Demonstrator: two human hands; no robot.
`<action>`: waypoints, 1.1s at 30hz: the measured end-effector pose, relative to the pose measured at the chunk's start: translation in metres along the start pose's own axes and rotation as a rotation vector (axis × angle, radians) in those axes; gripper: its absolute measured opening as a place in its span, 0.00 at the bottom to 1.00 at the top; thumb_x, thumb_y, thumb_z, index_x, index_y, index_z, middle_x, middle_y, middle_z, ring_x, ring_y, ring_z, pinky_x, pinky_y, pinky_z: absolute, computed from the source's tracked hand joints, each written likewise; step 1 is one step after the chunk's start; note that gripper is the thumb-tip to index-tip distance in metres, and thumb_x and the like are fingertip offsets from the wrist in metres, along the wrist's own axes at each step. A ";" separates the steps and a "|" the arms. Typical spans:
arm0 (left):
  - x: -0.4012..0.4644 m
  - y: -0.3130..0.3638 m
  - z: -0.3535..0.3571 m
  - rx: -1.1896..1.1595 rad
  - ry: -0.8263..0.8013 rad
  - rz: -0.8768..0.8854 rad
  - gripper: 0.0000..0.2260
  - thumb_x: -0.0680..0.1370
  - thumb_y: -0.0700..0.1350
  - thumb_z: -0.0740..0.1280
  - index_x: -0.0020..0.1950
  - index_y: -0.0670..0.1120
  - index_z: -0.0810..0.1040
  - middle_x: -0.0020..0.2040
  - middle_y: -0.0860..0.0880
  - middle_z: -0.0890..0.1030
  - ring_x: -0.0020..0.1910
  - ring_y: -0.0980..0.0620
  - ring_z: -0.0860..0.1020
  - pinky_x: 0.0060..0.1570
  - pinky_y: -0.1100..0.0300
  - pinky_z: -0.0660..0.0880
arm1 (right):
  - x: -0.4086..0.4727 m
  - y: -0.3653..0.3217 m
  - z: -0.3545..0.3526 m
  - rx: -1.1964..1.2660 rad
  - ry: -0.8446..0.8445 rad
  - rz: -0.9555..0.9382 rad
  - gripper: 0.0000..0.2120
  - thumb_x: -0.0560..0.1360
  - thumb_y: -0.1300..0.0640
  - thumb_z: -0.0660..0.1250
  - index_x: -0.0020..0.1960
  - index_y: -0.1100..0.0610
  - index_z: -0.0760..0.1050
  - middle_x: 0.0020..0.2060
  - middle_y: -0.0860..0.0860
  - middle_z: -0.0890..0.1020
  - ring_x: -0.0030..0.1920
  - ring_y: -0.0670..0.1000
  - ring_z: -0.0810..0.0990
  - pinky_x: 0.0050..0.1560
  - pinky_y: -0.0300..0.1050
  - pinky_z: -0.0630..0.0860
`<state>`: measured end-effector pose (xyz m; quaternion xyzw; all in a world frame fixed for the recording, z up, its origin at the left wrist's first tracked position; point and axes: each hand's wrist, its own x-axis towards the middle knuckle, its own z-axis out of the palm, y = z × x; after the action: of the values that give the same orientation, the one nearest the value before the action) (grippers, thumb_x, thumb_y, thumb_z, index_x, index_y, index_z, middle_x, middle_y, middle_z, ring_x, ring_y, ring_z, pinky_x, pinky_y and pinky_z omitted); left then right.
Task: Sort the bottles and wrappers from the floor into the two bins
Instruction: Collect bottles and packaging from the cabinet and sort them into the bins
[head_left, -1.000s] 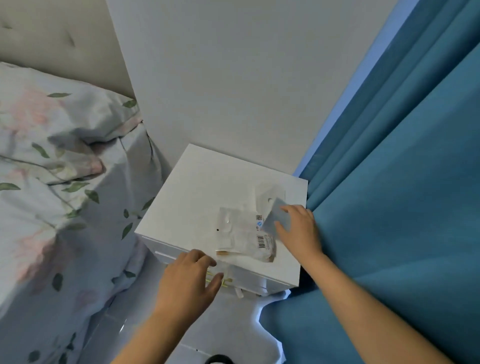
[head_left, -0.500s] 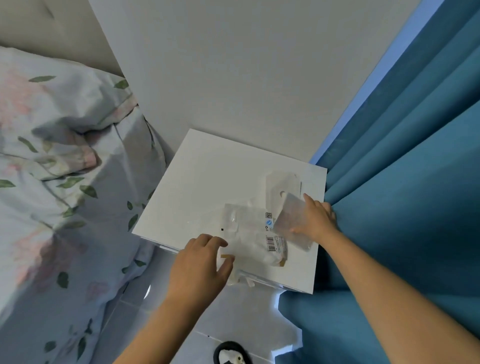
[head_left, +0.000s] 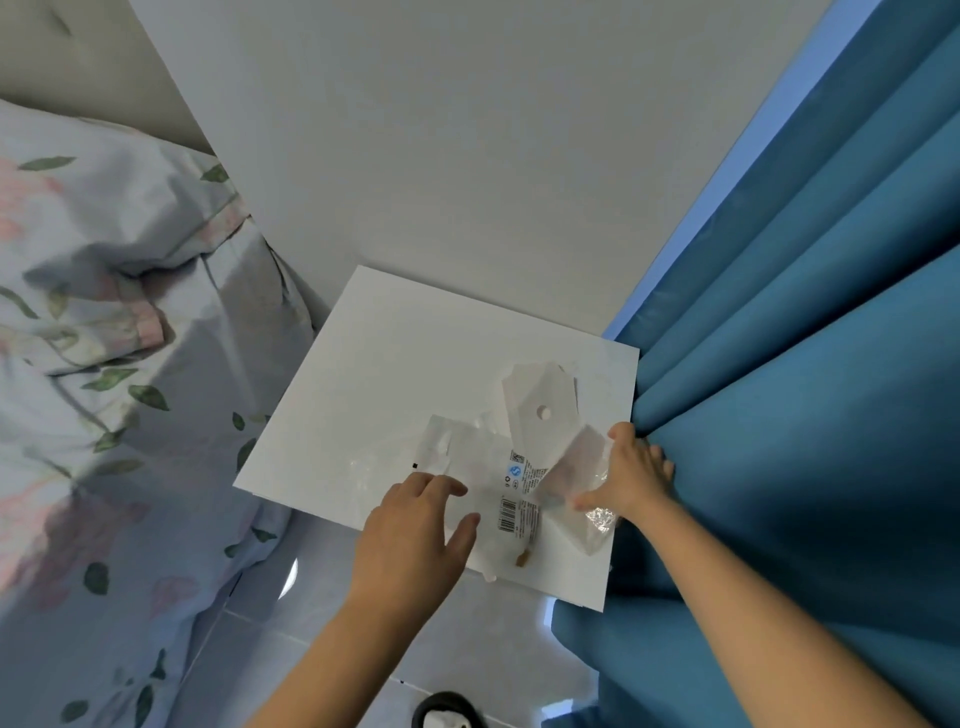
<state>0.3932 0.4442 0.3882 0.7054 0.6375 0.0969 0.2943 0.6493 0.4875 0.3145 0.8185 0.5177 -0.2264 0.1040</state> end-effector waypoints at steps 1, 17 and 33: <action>0.001 0.001 0.000 -0.003 -0.005 -0.006 0.15 0.77 0.56 0.63 0.62 0.54 0.74 0.61 0.56 0.75 0.60 0.54 0.73 0.54 0.58 0.74 | 0.001 0.004 -0.001 0.047 0.006 0.006 0.44 0.54 0.43 0.81 0.62 0.55 0.64 0.58 0.55 0.73 0.60 0.58 0.72 0.57 0.49 0.70; 0.021 0.027 -0.008 -0.279 -0.081 -0.084 0.27 0.70 0.60 0.70 0.66 0.55 0.70 0.59 0.60 0.74 0.58 0.60 0.74 0.54 0.65 0.70 | -0.030 -0.020 -0.110 0.575 -0.331 -0.349 0.07 0.70 0.56 0.74 0.47 0.51 0.78 0.37 0.50 0.81 0.37 0.45 0.79 0.37 0.37 0.74; 0.028 0.001 -0.023 -0.446 0.006 -0.351 0.08 0.74 0.50 0.68 0.39 0.47 0.80 0.35 0.53 0.84 0.37 0.59 0.80 0.32 0.67 0.69 | 0.027 -0.075 -0.024 0.599 0.071 0.195 0.44 0.62 0.46 0.79 0.70 0.60 0.62 0.68 0.58 0.67 0.68 0.61 0.67 0.61 0.53 0.70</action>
<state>0.3875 0.4781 0.4006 0.5017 0.7138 0.1842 0.4526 0.5983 0.5525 0.3275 0.8658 0.3505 -0.3291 -0.1387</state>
